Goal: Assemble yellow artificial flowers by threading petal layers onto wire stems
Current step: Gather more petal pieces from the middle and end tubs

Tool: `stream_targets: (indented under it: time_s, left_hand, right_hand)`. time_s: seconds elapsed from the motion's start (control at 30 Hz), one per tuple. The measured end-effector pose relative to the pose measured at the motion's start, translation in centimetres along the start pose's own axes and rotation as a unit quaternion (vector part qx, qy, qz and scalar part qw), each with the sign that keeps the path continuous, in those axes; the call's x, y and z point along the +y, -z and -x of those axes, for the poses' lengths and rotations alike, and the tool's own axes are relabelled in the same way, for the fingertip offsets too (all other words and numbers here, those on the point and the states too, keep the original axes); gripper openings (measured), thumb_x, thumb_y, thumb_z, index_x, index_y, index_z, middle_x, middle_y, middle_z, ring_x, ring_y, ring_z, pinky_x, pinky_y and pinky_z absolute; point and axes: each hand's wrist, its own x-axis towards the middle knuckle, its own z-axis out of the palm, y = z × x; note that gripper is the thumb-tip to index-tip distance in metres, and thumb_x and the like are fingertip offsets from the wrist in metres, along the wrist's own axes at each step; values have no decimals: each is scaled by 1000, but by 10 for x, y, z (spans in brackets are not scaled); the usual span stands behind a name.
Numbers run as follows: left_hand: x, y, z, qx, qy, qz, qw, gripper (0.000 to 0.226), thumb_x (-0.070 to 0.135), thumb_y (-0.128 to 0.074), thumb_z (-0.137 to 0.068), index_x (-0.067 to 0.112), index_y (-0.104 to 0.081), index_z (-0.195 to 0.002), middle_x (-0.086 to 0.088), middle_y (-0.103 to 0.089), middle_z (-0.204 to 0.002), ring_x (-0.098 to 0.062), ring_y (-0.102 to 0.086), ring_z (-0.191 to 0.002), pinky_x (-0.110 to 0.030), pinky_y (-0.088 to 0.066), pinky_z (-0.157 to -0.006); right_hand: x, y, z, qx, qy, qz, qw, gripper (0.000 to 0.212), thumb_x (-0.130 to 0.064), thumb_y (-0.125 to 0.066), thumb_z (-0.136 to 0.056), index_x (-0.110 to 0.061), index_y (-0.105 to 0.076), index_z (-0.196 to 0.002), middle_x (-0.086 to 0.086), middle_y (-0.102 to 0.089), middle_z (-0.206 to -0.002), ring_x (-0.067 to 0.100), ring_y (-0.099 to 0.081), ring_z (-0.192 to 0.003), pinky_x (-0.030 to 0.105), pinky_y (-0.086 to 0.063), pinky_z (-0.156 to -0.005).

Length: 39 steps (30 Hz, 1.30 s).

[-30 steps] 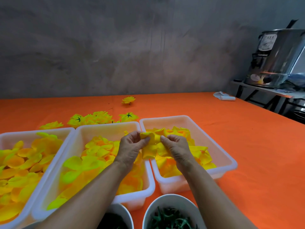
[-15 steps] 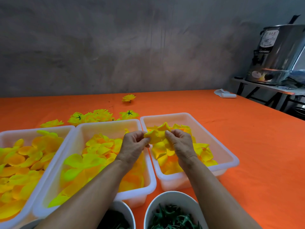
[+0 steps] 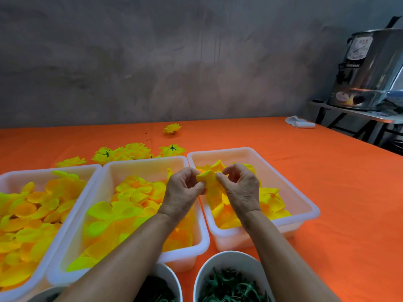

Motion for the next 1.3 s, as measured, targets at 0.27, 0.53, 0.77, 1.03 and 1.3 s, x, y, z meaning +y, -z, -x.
stream_targets:
  time_s: [0.27, 0.53, 0.77, 1.03, 1.3]
  left_hand:
    - [1, 1, 3, 1, -90, -111, 990, 8, 0, -70, -80, -7, -66, -84, -21, -66, -77, -37, -64, -77, -46, -54, -73]
    - [5, -4, 1, 6, 11, 29, 999, 8, -7, -55, -89, -9, -62, -94, -17, -62, -80, -20, -63, -68, -30, -59, -67]
    - [7, -4, 1, 9, 40, 95, 995, 16, -11, -50, -90, -4, -58, -102, -7, -64, -77, -2, -63, -62, -19, -56, -60]
    - [7, -4, 3, -10, 21, 23, 999, 17, 4, -68, -83, -2, -60, -96, -13, -59, -75, -12, -59, -61, -24, -54, -50]
    - [4, -3, -2, 53, -8, 27, 998, 15, 13, -61, -90, 0, -65, -84, -13, -56, -70, -19, -49, -62, -31, -44, -51]
  right_hand:
    - [-5, -2, 4, -107, -53, -154, 981, 14, -19, -69, -83, -15, -68, -70, 10, -70, -67, 14, -65, -57, 17, -43, -50]
    - [5, 0, -4, -45, -131, -125, 982, 47, -24, -82, -69, -17, -57, -109, 4, -57, -109, 17, -52, -101, 25, -41, -79]
    - [2, 11, -4, -132, -228, -410, 873, 21, -11, -71, -67, -13, -65, -87, 3, -68, -75, 17, -63, -68, 28, -51, -60]
    - [-1, 7, 1, -56, -154, -301, 939, 12, -1, -72, -75, -11, -66, -74, 3, -64, -67, 14, -56, -62, 24, -47, -57]
    - [-6, 5, 2, -89, -71, -263, 958, 25, 3, -73, -73, -19, -70, -85, -5, -69, -80, 3, -61, -72, 16, -49, -67]
